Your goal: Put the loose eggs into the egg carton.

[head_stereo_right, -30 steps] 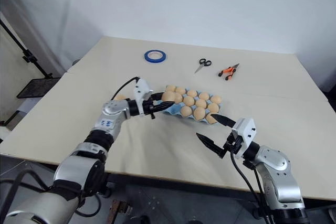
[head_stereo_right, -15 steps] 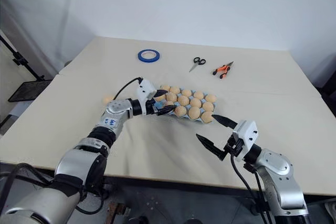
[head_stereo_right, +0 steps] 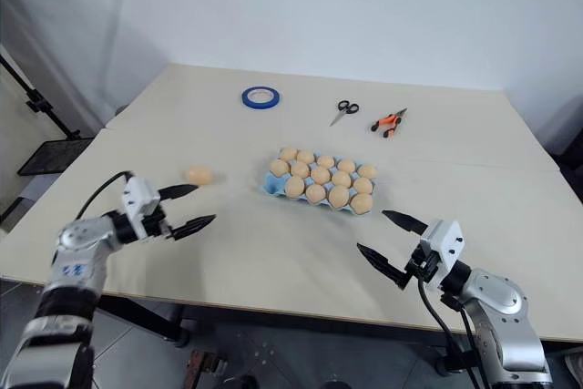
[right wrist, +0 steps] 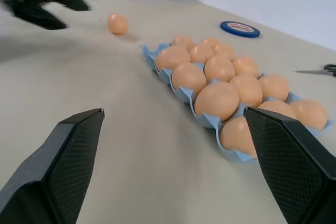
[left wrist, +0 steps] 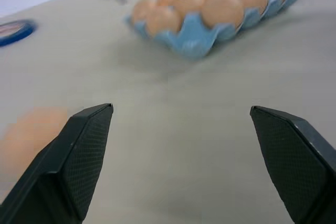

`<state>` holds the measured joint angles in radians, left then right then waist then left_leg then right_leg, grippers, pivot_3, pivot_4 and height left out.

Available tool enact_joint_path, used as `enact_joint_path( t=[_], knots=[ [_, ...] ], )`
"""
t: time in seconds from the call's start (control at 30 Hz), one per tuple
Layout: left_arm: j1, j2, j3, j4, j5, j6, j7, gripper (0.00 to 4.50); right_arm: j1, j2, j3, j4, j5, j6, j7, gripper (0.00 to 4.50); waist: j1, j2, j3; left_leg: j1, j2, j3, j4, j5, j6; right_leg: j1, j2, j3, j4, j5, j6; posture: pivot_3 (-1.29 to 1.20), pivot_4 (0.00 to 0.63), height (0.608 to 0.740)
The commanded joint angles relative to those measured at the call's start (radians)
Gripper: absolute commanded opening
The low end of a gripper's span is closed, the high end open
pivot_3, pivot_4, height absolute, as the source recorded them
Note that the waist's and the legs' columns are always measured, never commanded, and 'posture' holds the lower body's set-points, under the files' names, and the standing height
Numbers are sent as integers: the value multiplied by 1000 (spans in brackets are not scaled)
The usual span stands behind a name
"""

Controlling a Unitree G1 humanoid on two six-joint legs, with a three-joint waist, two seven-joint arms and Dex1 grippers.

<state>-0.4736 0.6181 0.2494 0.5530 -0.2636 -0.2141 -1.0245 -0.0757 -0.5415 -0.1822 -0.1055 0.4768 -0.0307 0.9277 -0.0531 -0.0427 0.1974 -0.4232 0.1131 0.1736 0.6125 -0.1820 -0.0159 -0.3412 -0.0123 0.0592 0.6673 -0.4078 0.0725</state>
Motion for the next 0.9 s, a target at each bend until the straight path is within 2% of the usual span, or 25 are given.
enact_joint_path(
  t=[0.03,0.2,0.3,0.4,0.57,0.6,0.9],
  knots=[
    [109,7,86,-165,-60,50,101,4458,-19,-5,-36,15,38,-8,19,4500,-1,0,0,0,0,-1,0,0,0,0,-1,0,0,0,0,0,150,740],
    [239,0,139,-270,-57,120,230,4458,-40,-15,-16,77,37,-29,102,4500,-2,0,0,2,-1,-2,-1,-4,2,3,-3,0,0,3,-3,0,150,740],
    [271,-14,156,-309,-76,185,290,4458,-59,-6,-2,107,38,-46,147,4500,-3,0,0,2,-1,-3,-2,-4,2,2,-3,0,0,3,-3,0,150,740],
    [245,-54,119,-323,-48,228,365,4458,-107,31,33,148,29,-85,183,4500,-3,0,0,2,-1,-2,-3,-4,2,3,-3,0,-2,3,-3,0,150,740],
    [43,-88,76,-181,1,246,485,4458,-159,80,84,187,-6,-119,187,4500,3,0,0,1,-1,-4,-2,0,6,1,0,0,-1,3,-3,0,150,740],
    [-2,-92,65,-132,18,234,502,4458,-170,90,93,199,-14,-126,186,4500,3,0,0,1,-1,-3,-1,3,3,1,0,0,-1,3,-3,0,150,740],
    [-422,-120,-38,436,150,74,574,4458,-250,144,140,208,-44,-115,148,4500,-3,0,0,0,-5,3,-1,3,2,-2,1,-2,-1,4,0,0,150,740]
  ],
)
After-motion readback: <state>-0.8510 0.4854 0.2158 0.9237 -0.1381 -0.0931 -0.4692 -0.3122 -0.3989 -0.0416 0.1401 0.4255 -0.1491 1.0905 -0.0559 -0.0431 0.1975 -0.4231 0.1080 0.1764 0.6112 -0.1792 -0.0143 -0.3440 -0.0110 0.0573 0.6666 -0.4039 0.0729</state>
